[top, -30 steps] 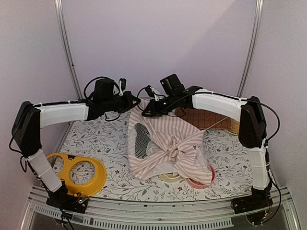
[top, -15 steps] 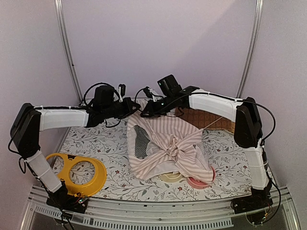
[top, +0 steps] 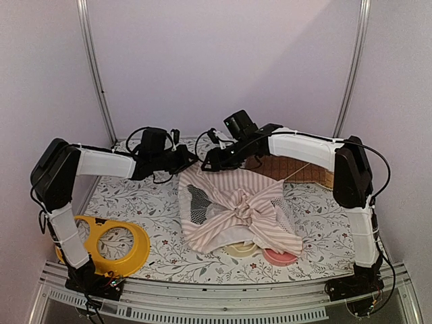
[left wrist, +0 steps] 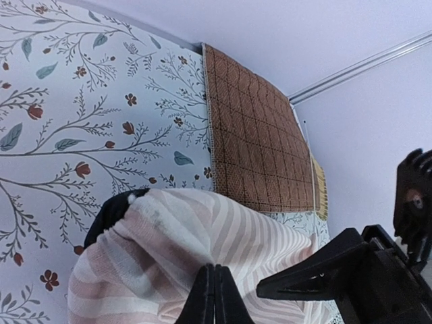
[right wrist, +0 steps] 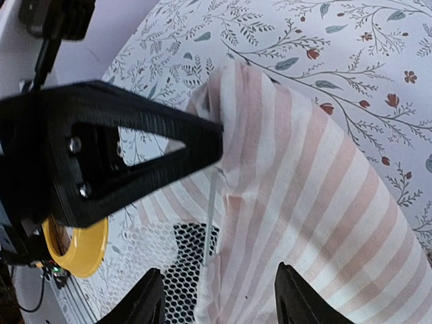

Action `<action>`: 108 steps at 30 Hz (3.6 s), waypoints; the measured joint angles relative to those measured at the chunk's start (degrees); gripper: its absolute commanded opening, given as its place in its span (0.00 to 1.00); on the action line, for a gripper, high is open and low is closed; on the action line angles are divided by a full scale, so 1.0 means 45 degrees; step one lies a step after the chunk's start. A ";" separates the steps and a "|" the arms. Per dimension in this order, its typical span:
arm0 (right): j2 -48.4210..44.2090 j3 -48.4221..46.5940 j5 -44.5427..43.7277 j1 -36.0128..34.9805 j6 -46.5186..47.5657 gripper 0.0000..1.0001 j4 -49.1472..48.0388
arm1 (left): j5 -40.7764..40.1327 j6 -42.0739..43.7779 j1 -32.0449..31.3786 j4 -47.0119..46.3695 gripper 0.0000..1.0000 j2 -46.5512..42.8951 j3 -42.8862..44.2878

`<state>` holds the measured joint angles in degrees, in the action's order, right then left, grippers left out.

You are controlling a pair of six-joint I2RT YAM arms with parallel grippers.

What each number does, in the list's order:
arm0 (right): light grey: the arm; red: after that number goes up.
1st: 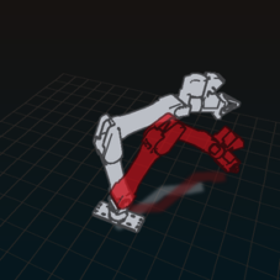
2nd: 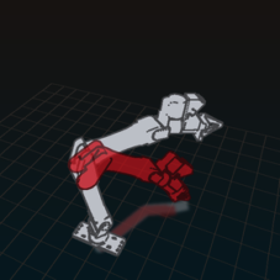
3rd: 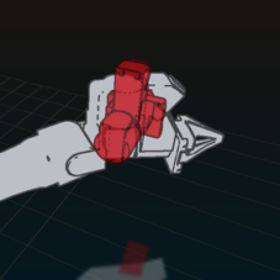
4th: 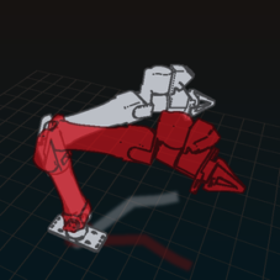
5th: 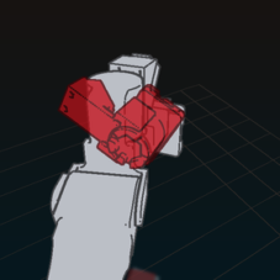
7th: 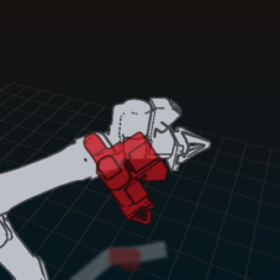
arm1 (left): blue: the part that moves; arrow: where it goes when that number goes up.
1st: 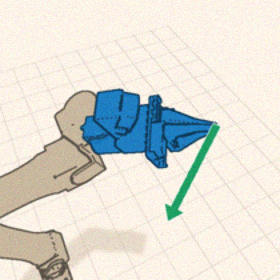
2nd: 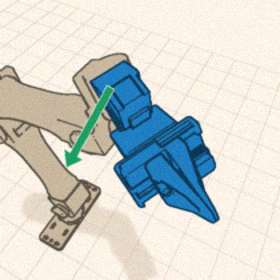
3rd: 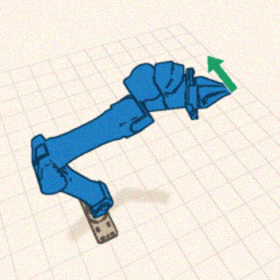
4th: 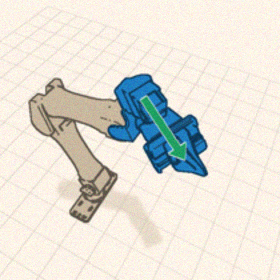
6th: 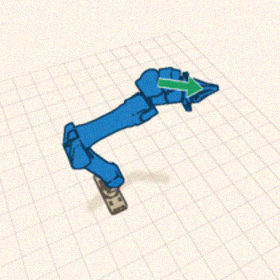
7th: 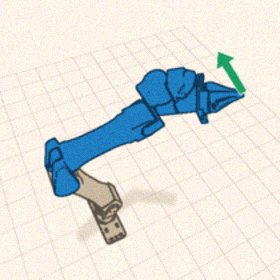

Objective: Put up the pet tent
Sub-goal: Pick up the tent pole from the tent.

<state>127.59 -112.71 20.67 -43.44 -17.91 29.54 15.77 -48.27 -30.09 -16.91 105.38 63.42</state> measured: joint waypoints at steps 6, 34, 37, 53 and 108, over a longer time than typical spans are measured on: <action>-0.2093 0.2385 -0.1156 -0.0126 0.0350 0.76 0.0797 | 0.0170 -0.0102 0.0039 -0.0185 0.00 0.0019 0.0053; -1.1910 1.2590 -0.4289 -0.3565 -0.2793 0.75 0.6664 | 0.0753 -0.0432 0.0204 -0.0554 0.00 0.0019 0.0068; -1.2284 1.2677 -0.4284 -0.3638 -0.3118 0.80 0.7276 | 0.0777 -0.0432 0.0209 -0.0554 0.00 0.0019 0.0087; -1.2881 1.4086 -0.4075 -0.3696 -0.3269 0.79 0.8709 | 0.0928 -0.0481 0.0287 -0.0559 0.00 0.0019 0.0180; -0.5557 0.5221 -0.6717 -0.3541 -0.0423 0.00 0.4877 | 0.1370 0.0607 0.1545 0.1005 0.09 0.0015 0.2463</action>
<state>102.59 -89.21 -9.56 -59.37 -19.81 51.48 21.93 -45.54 -23.14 -12.38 105.45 74.50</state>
